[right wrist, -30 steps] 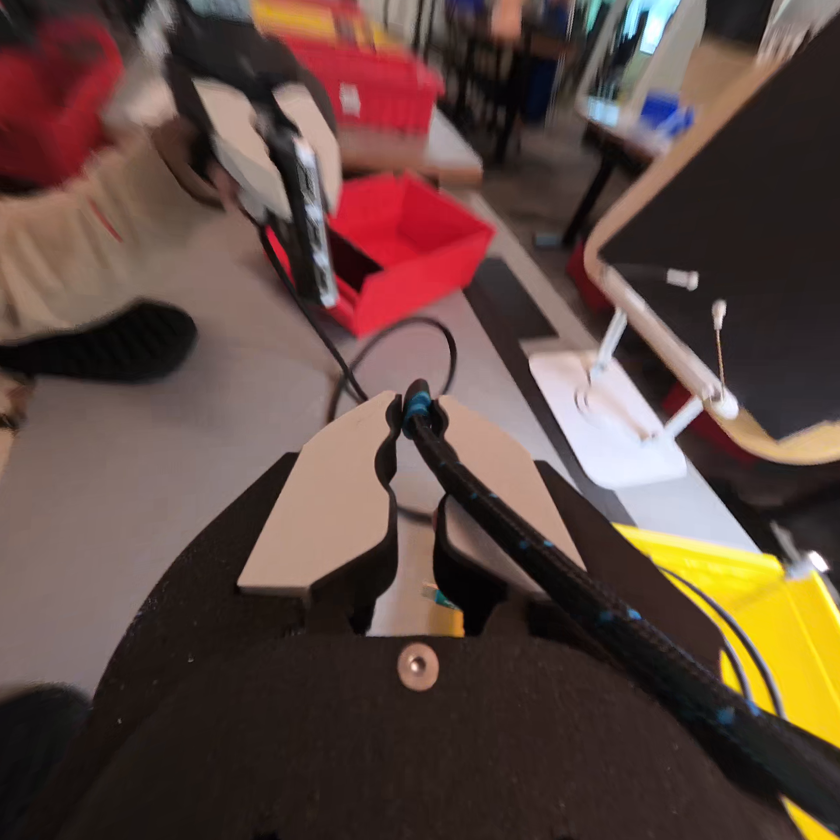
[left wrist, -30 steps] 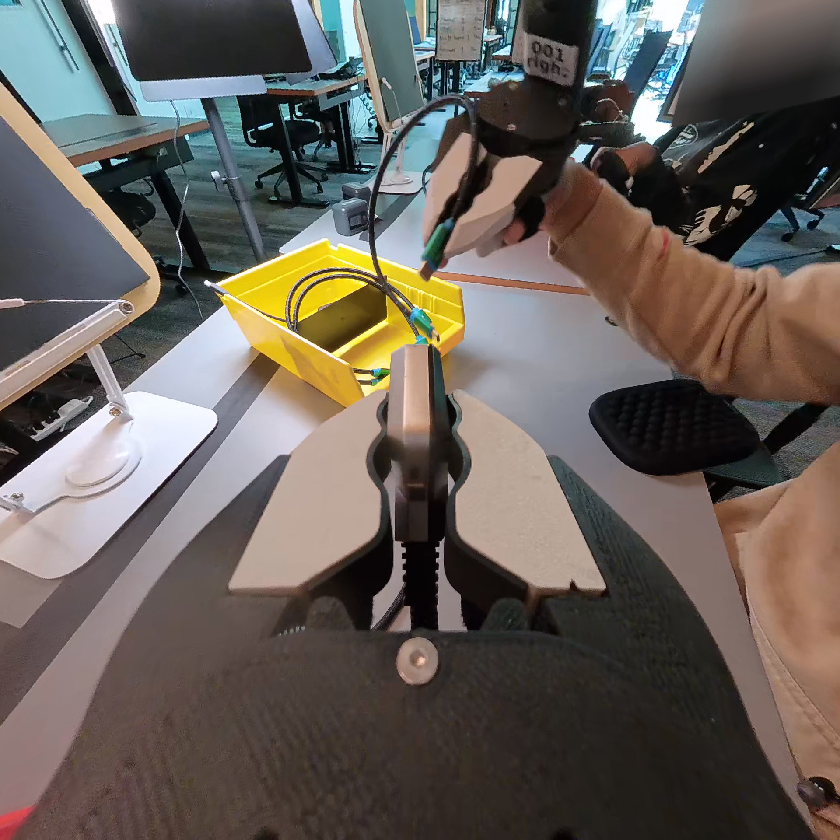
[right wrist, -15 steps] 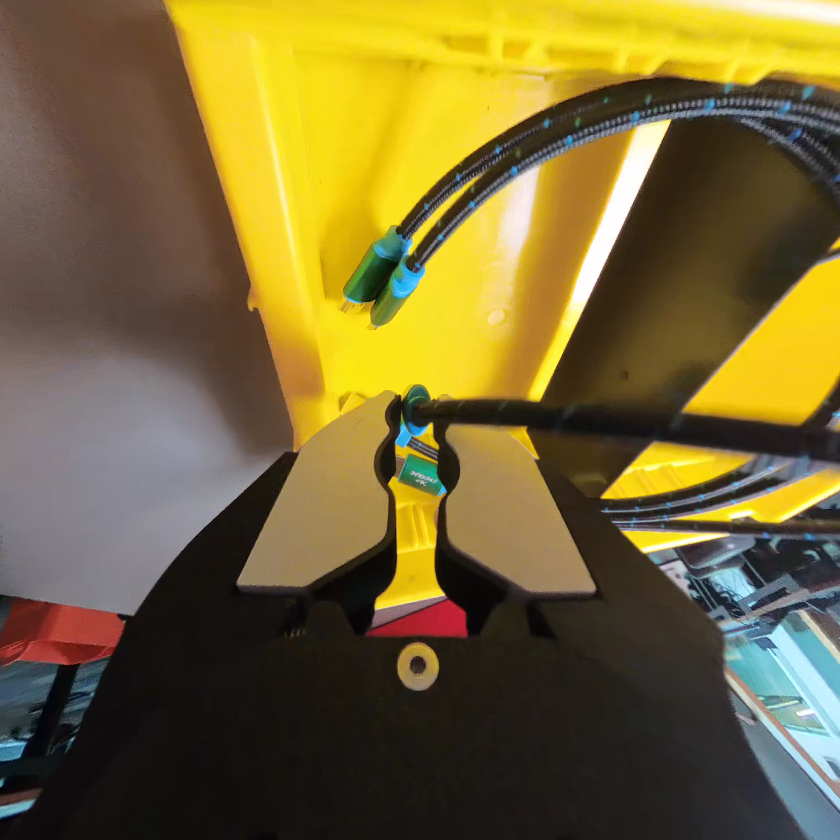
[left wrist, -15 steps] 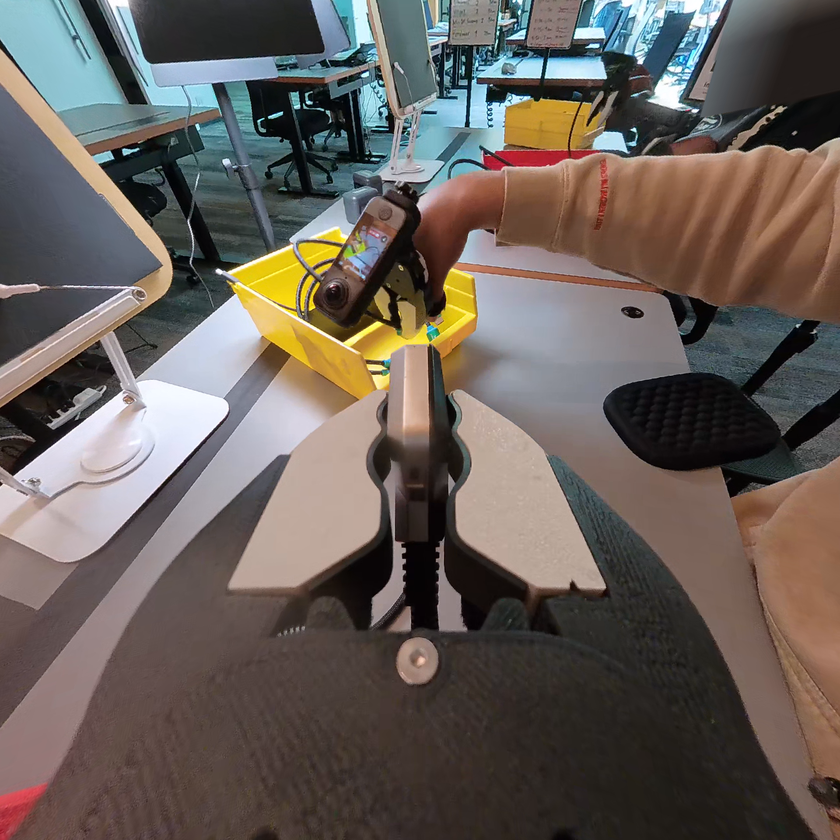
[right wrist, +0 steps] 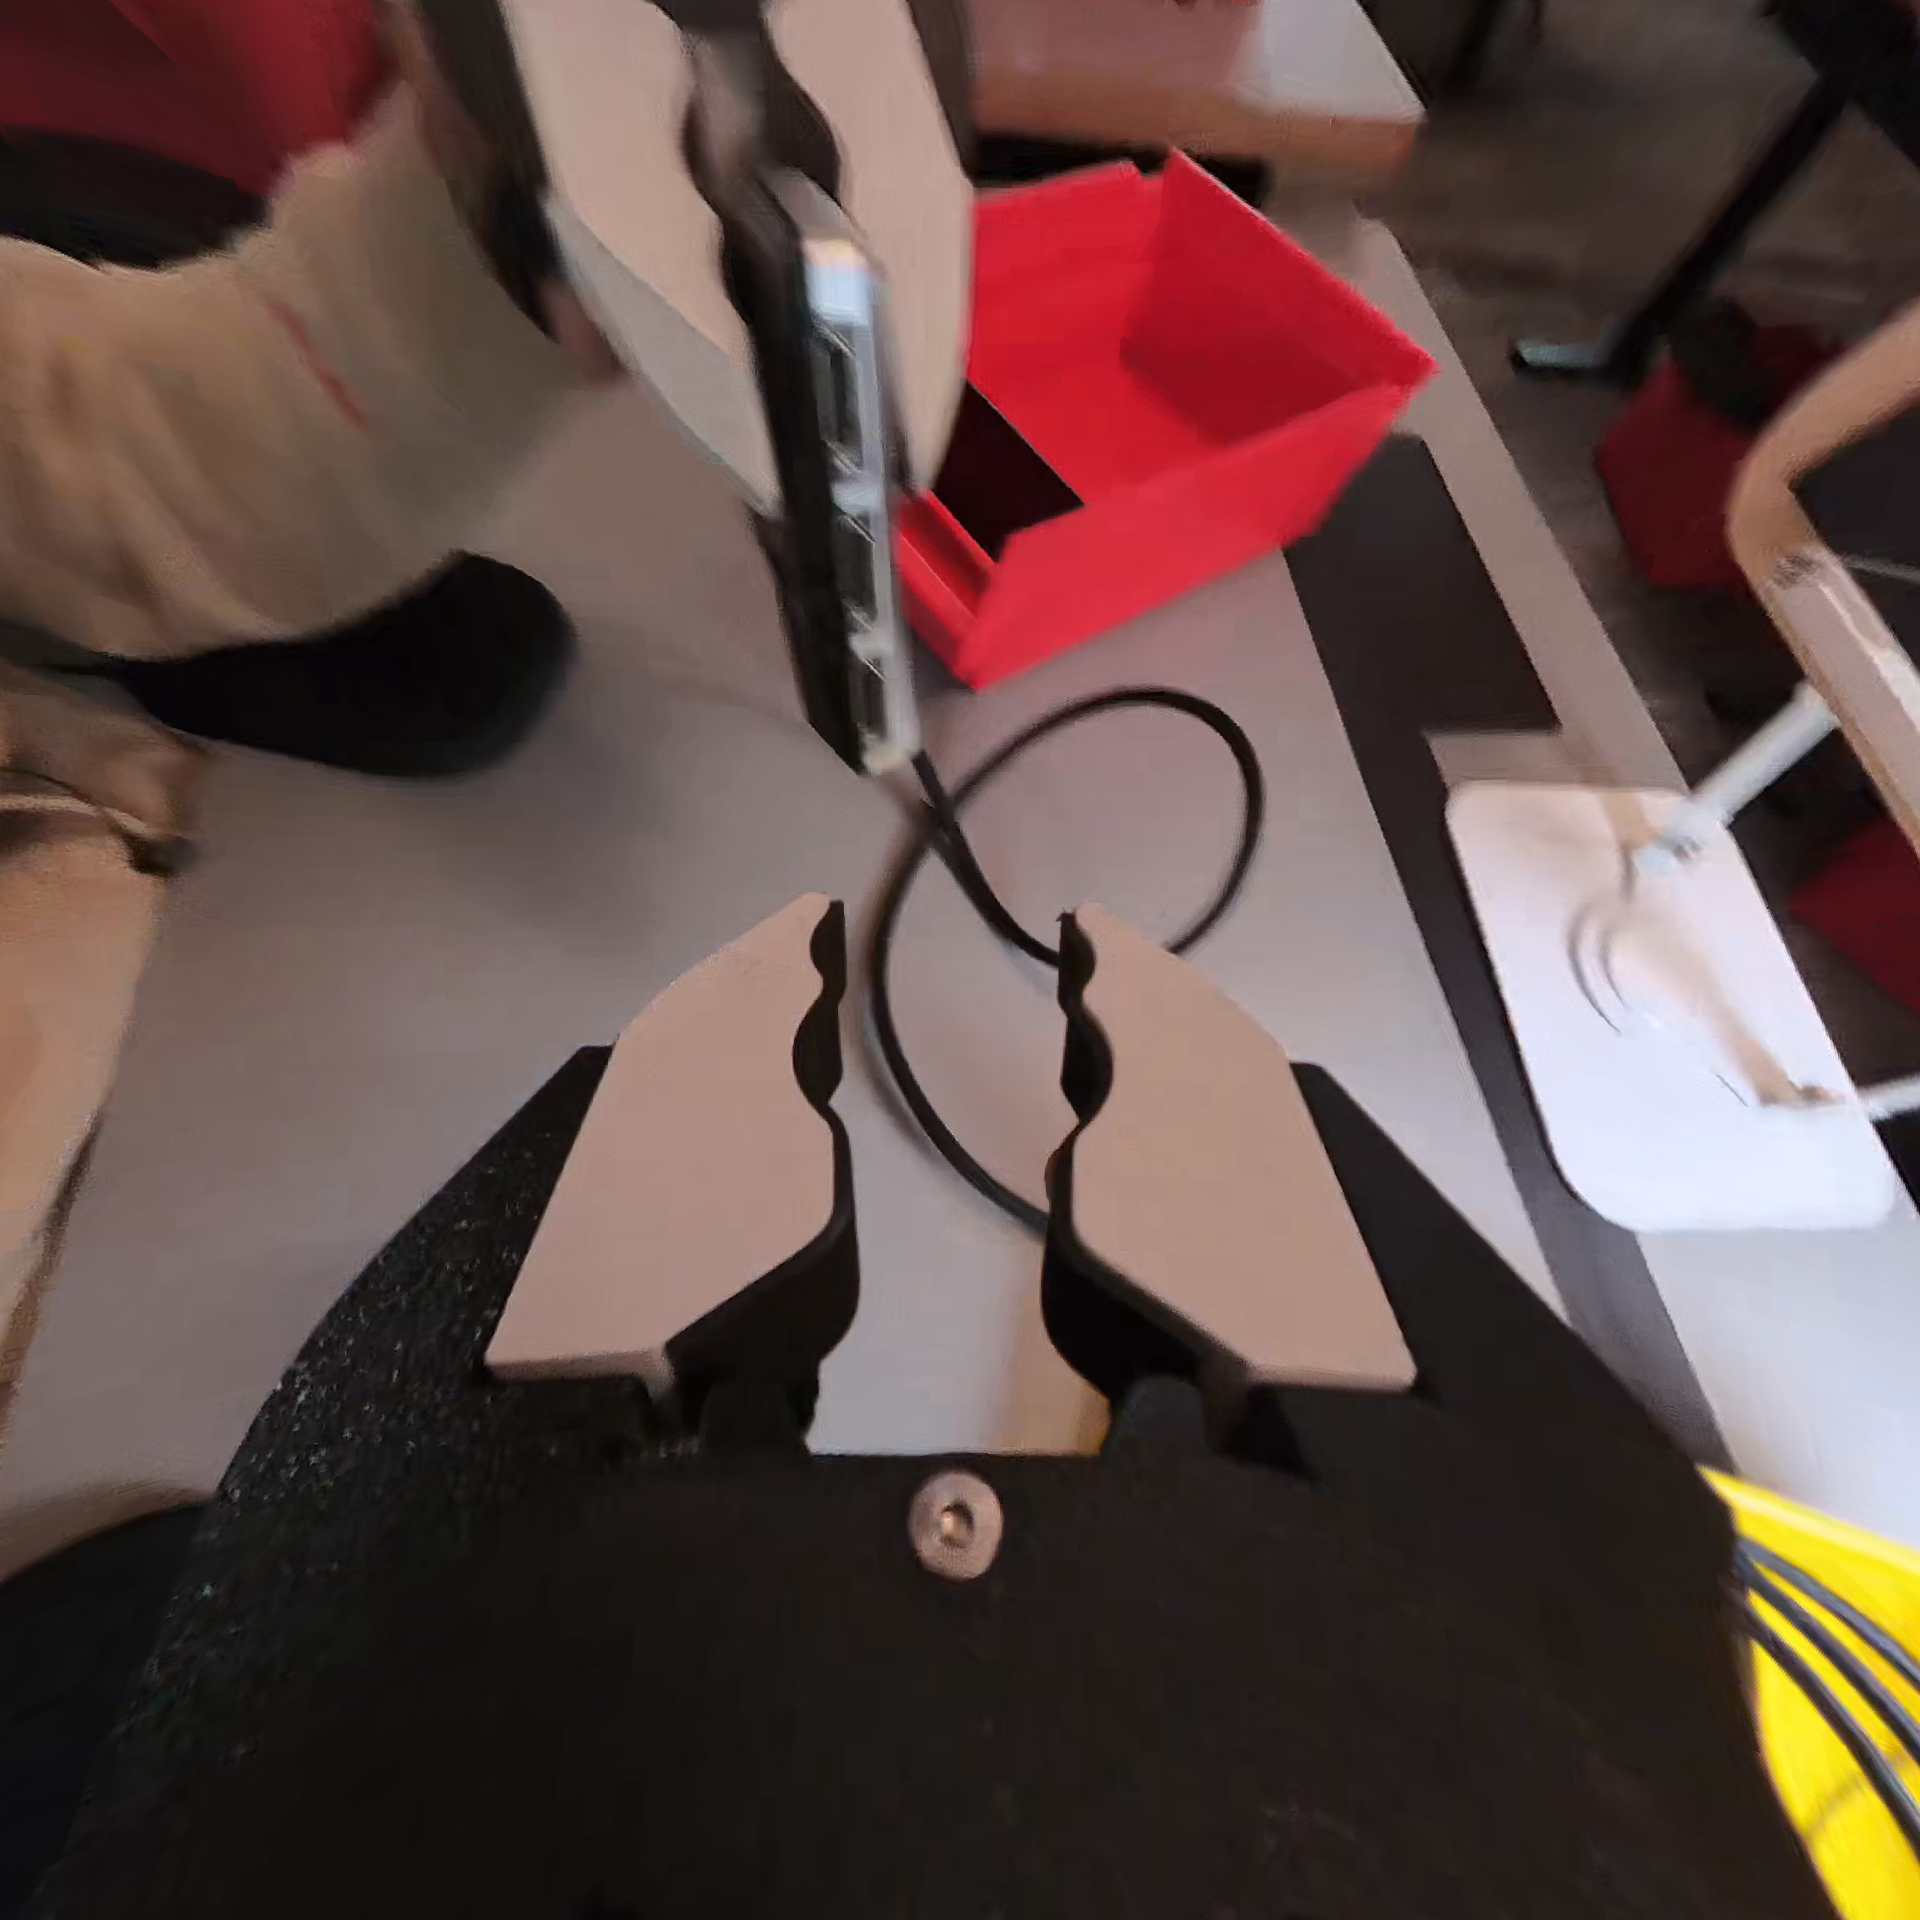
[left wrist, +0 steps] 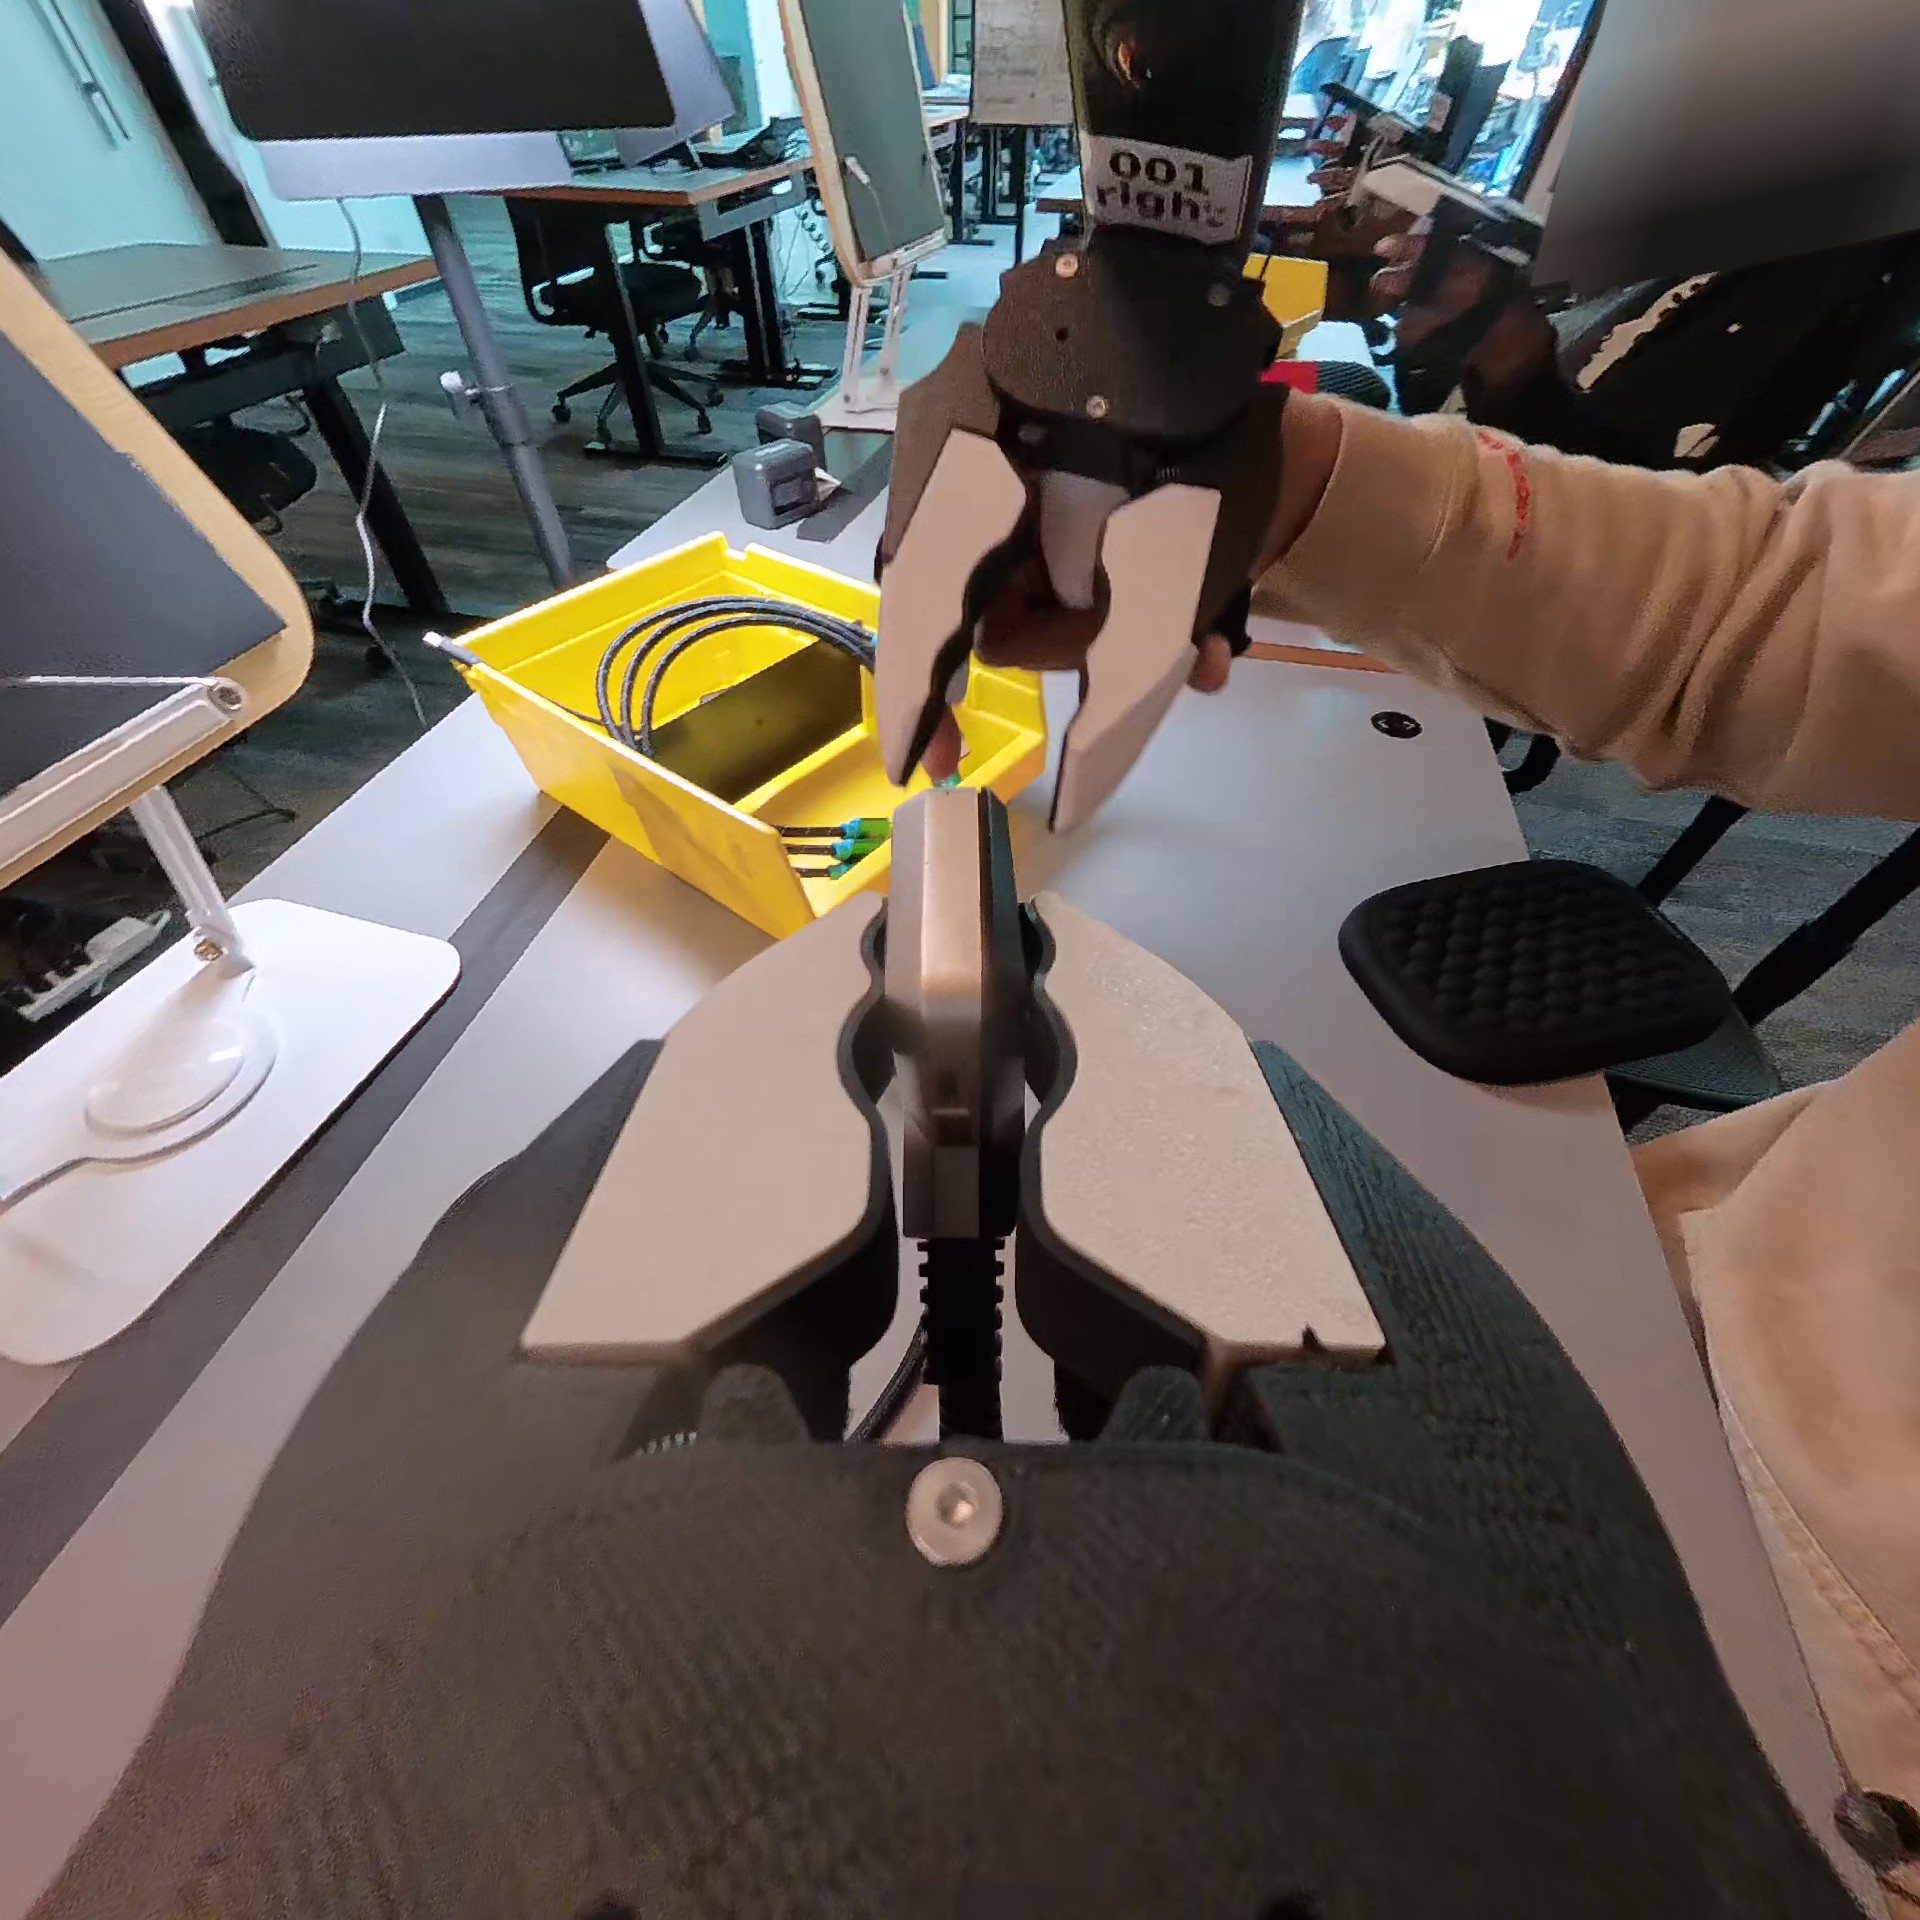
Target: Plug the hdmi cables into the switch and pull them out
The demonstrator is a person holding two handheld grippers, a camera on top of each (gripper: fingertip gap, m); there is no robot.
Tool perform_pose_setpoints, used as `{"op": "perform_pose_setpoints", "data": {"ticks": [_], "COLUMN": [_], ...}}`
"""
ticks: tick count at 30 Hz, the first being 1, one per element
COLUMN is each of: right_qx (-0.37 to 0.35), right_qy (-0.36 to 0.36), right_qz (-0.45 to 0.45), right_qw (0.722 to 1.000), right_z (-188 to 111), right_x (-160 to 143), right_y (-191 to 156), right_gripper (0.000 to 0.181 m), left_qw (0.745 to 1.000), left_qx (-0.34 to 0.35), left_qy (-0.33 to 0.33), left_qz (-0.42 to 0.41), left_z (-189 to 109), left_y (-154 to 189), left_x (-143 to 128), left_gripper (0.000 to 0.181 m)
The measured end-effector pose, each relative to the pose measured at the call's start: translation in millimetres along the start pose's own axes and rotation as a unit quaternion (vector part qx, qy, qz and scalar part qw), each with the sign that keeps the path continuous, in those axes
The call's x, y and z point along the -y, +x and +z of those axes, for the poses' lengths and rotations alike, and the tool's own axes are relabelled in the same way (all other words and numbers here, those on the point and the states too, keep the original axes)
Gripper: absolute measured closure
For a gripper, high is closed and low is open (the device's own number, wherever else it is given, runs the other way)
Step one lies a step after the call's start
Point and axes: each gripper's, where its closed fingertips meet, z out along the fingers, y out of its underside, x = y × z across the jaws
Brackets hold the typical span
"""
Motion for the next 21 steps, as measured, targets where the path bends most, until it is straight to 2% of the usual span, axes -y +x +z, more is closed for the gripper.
{"op": "perform_pose_setpoints", "data": {"ticks": [6,7,9,11,13,14,16,18,21], "right_qx": [0.046,0.047,0.050,0.057,0.055,0.060,0.068,0.085,0.114], "right_qy": [0.037,0.042,0.059,0.054,0.066,0.067,0.065,0.069,0.078], "right_qz": [-0.010,-0.014,-0.031,-0.043,-0.040,-0.035,-0.028,-0.024,-0.021], "right_qw": [0.998,0.998,0.997,0.996,0.996,0.995,0.995,0.994,0.990], "right_z": [34,39,43,41,33,28,20,14,8], "right_x": [17,18,23,20,17,13,1,-12,-28], "right_y": [-36,-39,-43,-47,-49,-51,-56,-67,-87], "right_gripper": [0.140,0.142,0.157,0.158,0.159,0.159,0.159,0.159,0.159], "left_qw": [1.000,0.999,0.999,0.994,0.980,0.980,0.988,0.992,0.979], "left_qx": [-0.024,-0.027,-0.044,-0.083,-0.126,-0.111,-0.027,0.069,0.172], "left_qy": [0.006,0.004,0.009,0.077,0.143,0.154,0.131,0.061,-0.071], "left_qz": [0.018,0.022,0.028,0.008,-0.050,-0.068,-0.079,-0.084,-0.078], "left_z": [15,18,21,10,-15,-24,-30,-24,-1], "left_y": [20,23,30,36,31,18,-16,-50,-84], "left_x": [6,5,5,23,40,40,25,-4,-58], "left_gripper": [0.159,0.159,0.159,0.152,0.146,0.144,0.143,0.138,0.123]}}
